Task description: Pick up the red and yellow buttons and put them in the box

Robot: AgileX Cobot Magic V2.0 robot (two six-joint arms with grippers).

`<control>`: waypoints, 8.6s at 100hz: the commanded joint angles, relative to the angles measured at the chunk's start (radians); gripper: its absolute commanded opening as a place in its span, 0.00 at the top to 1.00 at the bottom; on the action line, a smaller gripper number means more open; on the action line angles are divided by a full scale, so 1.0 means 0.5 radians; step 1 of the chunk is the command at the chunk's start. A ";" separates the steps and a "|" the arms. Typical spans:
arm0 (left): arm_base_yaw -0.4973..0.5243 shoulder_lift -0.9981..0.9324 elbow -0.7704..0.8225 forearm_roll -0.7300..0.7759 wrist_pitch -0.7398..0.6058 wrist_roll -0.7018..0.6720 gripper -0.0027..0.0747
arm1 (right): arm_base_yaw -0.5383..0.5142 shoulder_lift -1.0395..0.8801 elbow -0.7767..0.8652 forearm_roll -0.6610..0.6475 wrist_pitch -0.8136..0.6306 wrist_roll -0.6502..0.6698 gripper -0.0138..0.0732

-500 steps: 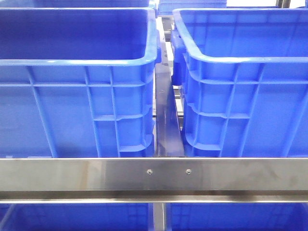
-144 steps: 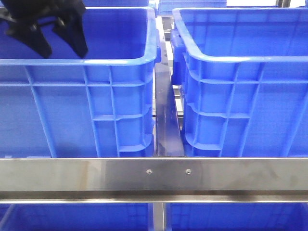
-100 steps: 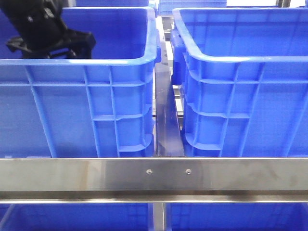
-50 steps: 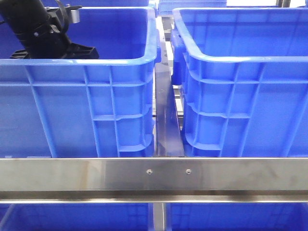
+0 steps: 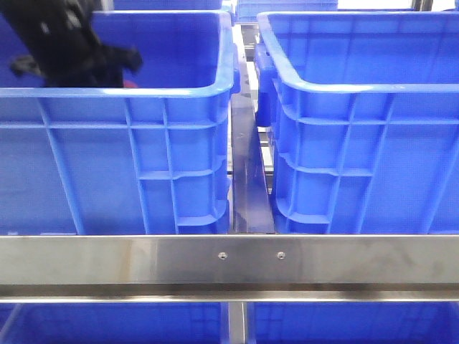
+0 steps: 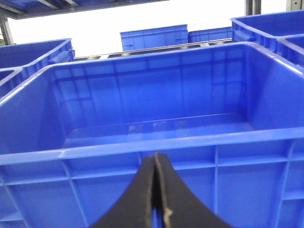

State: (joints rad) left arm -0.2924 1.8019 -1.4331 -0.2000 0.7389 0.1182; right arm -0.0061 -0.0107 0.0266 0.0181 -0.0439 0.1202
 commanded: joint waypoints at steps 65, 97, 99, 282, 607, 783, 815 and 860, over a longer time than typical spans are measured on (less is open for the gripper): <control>-0.841 -0.833 -0.062 -0.031 0.183 0.105 0.99 | 0.002 -0.050 -0.038 -0.016 -0.219 -0.006 0.92; -1.157 -0.833 -0.062 -0.027 0.119 0.105 0.99 | 0.002 -0.050 -0.087 -0.016 -0.267 -0.006 0.92; -1.162 -0.833 -0.062 -0.027 0.116 0.105 0.99 | 0.002 -0.050 -0.107 -0.016 -0.259 -0.006 0.92; -1.163 -0.833 -0.062 -0.027 0.122 0.105 0.99 | 0.002 1.456 -1.696 2.063 1.544 -0.911 0.31; -0.556 -1.261 0.314 -0.012 -0.076 -0.055 0.26 | 0.316 2.240 -1.758 3.052 1.386 -2.006 0.68; 0.237 -2.486 1.376 0.113 -0.413 -0.107 0.99 | 0.316 3.323 -2.458 2.929 -0.273 -2.925 0.68; 0.237 -2.486 1.376 0.089 -0.413 -0.107 0.99 | 0.316 3.591 -2.634 2.923 -0.365 -2.925 0.68; 0.237 -2.486 1.376 0.089 -0.413 -0.107 0.99 | 0.316 3.781 -2.633 2.886 -0.358 -2.925 0.67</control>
State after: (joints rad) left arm -0.1790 0.5580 -0.7207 -0.1392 0.6120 0.0741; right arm 0.1566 1.9110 -1.2665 1.4792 -0.2264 -1.3299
